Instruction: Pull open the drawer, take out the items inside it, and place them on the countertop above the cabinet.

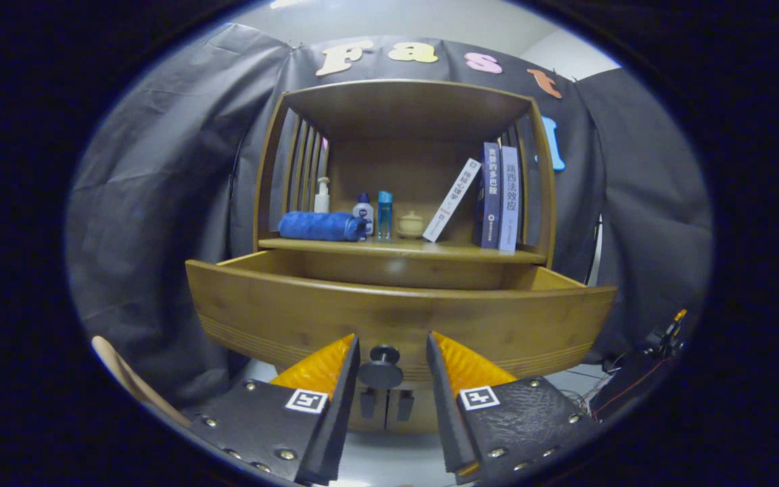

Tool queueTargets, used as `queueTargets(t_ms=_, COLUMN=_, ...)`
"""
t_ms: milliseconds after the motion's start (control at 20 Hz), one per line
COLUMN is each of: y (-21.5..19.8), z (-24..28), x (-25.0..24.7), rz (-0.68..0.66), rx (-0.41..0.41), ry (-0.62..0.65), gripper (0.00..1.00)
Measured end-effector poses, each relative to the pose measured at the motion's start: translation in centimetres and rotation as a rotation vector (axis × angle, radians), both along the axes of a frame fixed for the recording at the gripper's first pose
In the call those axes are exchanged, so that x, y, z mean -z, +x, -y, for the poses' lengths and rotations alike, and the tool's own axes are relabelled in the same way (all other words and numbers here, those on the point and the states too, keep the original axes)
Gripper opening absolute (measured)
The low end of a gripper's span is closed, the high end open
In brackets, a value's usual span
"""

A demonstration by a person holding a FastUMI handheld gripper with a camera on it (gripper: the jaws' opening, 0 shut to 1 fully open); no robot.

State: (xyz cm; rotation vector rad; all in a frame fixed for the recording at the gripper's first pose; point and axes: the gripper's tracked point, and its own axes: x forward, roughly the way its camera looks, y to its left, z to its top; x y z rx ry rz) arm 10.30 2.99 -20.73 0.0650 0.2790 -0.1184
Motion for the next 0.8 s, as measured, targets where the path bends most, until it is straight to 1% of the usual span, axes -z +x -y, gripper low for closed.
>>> queueTargets(t_ms=250, y=0.5, z=-0.6, x=-2.9, rz=0.06, rx=-0.022, ry=-0.025, gripper=0.57)
queueTargets(t_ms=650, y=3.1, z=-2.0, x=-8.6, rz=0.161, rx=-0.071, ry=0.019, gripper=0.56)
queueTargets(t_ms=800, y=4.1, z=-1.9, x=-10.5, rz=0.192, rx=-0.077, ry=0.013, gripper=0.57)
